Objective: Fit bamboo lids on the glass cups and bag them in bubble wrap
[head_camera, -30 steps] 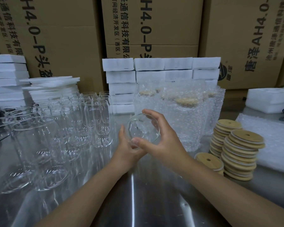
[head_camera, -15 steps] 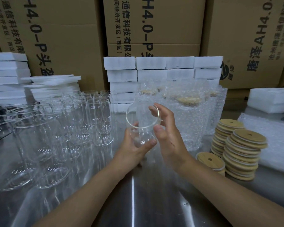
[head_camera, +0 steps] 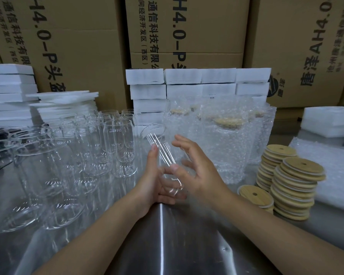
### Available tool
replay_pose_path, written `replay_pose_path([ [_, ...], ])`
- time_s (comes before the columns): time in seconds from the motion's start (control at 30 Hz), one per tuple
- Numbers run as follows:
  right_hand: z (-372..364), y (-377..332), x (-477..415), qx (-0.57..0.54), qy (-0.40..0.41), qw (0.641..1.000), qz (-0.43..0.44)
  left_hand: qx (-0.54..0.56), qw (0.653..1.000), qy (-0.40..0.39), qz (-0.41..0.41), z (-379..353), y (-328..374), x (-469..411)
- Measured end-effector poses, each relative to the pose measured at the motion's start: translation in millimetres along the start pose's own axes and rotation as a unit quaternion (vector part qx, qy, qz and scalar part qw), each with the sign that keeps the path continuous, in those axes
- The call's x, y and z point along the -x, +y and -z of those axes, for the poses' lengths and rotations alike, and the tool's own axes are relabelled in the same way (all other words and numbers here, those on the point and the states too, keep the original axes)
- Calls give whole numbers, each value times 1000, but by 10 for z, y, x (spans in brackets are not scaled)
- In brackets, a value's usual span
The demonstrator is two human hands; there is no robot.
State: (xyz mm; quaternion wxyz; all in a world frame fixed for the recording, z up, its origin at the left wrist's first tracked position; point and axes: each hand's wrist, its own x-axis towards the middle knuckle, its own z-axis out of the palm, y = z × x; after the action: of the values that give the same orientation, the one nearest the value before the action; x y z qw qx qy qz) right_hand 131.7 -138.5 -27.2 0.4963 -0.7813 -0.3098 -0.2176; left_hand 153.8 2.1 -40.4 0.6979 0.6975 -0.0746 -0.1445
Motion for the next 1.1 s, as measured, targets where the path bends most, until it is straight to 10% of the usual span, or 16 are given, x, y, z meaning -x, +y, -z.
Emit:
replay_pose_path([
  [0.5,23,24,14,70,-46,996,25,260,966,-10,-5,-14,73,11],
  [1.1,-24,-70,37,-48,79,996,-17,37,998,-37,30,26,37,0],
])
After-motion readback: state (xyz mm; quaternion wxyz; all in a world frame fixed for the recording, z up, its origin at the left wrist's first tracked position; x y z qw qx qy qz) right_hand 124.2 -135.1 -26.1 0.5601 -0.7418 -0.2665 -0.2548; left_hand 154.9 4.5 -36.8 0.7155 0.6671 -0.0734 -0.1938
